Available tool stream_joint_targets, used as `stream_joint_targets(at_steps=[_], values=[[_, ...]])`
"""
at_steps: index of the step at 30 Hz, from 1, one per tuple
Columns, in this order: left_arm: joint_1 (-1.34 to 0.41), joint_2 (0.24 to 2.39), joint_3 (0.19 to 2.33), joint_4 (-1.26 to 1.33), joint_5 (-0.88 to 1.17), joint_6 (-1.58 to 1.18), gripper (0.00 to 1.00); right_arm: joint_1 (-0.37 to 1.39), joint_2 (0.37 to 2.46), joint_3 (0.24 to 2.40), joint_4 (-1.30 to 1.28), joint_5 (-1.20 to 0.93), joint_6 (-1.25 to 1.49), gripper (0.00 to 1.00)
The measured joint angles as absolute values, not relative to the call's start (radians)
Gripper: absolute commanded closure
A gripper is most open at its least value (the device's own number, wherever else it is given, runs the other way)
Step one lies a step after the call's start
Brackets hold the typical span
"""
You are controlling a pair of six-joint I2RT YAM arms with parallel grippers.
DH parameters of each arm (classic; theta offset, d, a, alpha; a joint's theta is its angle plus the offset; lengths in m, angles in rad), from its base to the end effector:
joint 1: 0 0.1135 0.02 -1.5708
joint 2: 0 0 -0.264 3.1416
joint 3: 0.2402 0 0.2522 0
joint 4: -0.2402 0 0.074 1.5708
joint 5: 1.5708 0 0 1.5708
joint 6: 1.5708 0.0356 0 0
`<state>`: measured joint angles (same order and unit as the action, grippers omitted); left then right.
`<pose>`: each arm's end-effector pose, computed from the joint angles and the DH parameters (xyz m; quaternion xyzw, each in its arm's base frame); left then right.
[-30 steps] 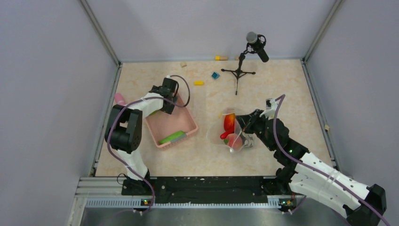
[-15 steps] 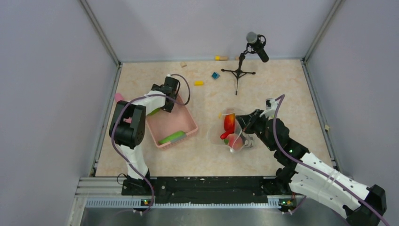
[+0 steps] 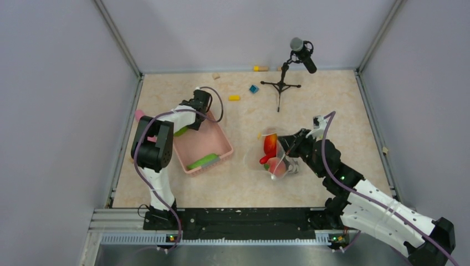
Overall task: Place the food in the zip-top bag and seal the zipper
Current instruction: Pick up the fake fruit from the bin.
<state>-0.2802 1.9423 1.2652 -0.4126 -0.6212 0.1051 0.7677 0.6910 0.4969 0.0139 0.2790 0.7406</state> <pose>0.3824 -0.0885 0.1615 0.1056 0.9216 0.2759 0.2519 0.1327 0.1145 0.2740 0.0788 0.7615 0.3565 0.5355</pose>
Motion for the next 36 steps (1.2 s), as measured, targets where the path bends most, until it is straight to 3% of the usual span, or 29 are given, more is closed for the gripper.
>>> stream_joint_targets(at_steps=[11,19,22,36], values=[[-0.285,1.942,1.276,-0.428,-0.635,0.052,0.61,0.768,0.698,0.497,0.014,0.279,0.741,1.0],[-0.343,1.921,1.257,-0.447,-0.698,0.0,0.96,0.768,0.699,0.497,0.014,0.28,0.742,1.0],[-0.382,1.865,1.215,-0.448,-0.701,-0.023,1.0,0.767,0.701,0.497,0.014,0.282,0.742,1.0],[-0.472,1.555,1.119,-0.424,-0.719,-0.17,1.0,0.767,0.701,0.497,-0.01,0.298,0.752,1.0]])
